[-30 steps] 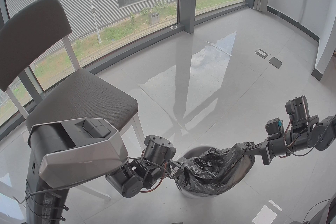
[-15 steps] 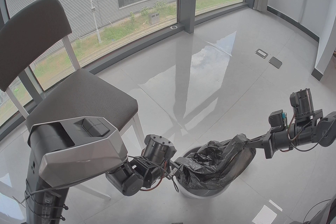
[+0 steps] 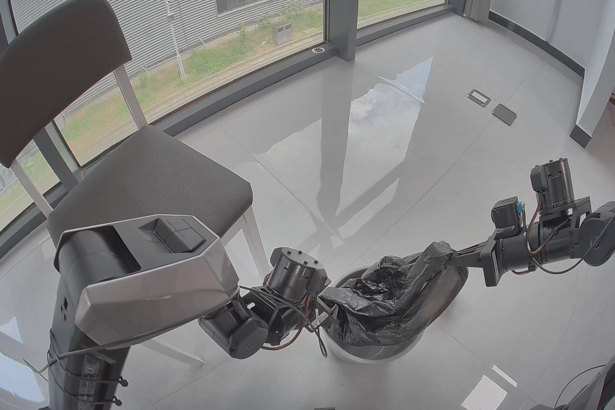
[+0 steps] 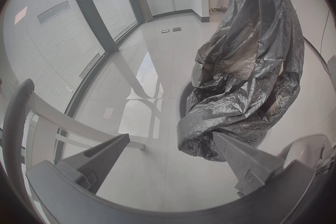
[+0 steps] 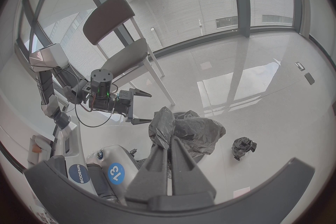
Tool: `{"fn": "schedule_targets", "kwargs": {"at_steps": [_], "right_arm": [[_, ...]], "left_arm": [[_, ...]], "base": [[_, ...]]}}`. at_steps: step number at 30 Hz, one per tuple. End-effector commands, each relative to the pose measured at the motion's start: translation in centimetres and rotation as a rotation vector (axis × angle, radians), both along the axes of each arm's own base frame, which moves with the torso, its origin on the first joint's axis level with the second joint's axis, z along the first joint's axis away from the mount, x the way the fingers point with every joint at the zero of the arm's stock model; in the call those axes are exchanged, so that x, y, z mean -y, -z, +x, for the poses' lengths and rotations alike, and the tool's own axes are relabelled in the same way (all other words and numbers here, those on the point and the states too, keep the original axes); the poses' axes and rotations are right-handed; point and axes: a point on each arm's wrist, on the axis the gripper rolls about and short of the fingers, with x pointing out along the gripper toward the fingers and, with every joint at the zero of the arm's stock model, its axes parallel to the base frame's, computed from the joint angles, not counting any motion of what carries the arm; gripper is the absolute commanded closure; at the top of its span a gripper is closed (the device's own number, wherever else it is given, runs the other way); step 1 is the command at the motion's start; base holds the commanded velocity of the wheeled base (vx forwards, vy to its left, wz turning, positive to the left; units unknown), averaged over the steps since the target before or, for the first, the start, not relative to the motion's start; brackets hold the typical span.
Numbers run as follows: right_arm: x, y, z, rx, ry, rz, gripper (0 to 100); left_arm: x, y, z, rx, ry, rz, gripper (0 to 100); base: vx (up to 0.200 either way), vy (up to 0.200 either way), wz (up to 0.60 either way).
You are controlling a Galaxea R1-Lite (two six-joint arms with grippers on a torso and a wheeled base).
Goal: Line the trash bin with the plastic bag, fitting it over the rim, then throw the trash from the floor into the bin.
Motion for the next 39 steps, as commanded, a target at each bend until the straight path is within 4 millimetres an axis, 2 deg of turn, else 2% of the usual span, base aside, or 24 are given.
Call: {"fn": "schedule_targets", "kwargs": {"at_steps": [1, 9, 13, 14, 16, 26, 33, 34, 39], "right_arm": [[-0.3, 0.1, -0.2, -0.003, -0.014, -0.002, 100], [-0.3, 0.1, -0.1, -0.003, -0.014, -0.002, 100], [-0.3, 0.0, -0.1, 0.0, -0.014, -0.002, 100], [-0.3, 0.0, -0.1, 0.0, -0.014, -0.002, 100], [-0.3, 0.1, 0.0, -0.001, -0.015, -0.001, 100], [-0.4, 0.0, -0.3, 0.001, -0.019, 0.0, 100], [-0.8, 0.0, -0.4, 0.001, -0.036, 0.0, 100], [-0.9, 0.0, -0.4, 0.001, -0.036, 0.0, 100], [-0.9, 0.0, -0.3, 0.001, -0.036, 0.0, 100]], "left_arm": [[1.5, 1.4, 0.9, -0.003, 0.019, 0.016, 0], [2.6, 2.1, 1.5, -0.017, 0.035, 0.024, 0], [2.3, 1.5, 1.1, -0.021, 0.039, 0.021, 0], [1.7, 0.6, 0.4, -0.033, 0.05, 0.019, 0], [1.5, 0.6, 0.4, -0.038, 0.053, 0.019, 0], [3.0, 2.7, 2.0, -0.034, 0.055, 0.014, 0], [3.7, 3.1, 2.6, -0.044, 0.058, 0.019, 0], [3.7, 3.1, 2.7, -0.042, 0.058, 0.018, 100], [3.8, 3.4, 2.7, -0.046, 0.051, 0.017, 100]], "base": [[0.0, 0.0, 0.0], [0.0, 0.0, 0.0], [0.0, 0.0, 0.0], [0.0, 0.0, 0.0], [0.0, 0.0, 0.0], [0.0, 0.0, 0.0], [0.0, 0.0, 0.0], [0.0, 0.0, 0.0], [0.0, 0.0, 0.0]]}}
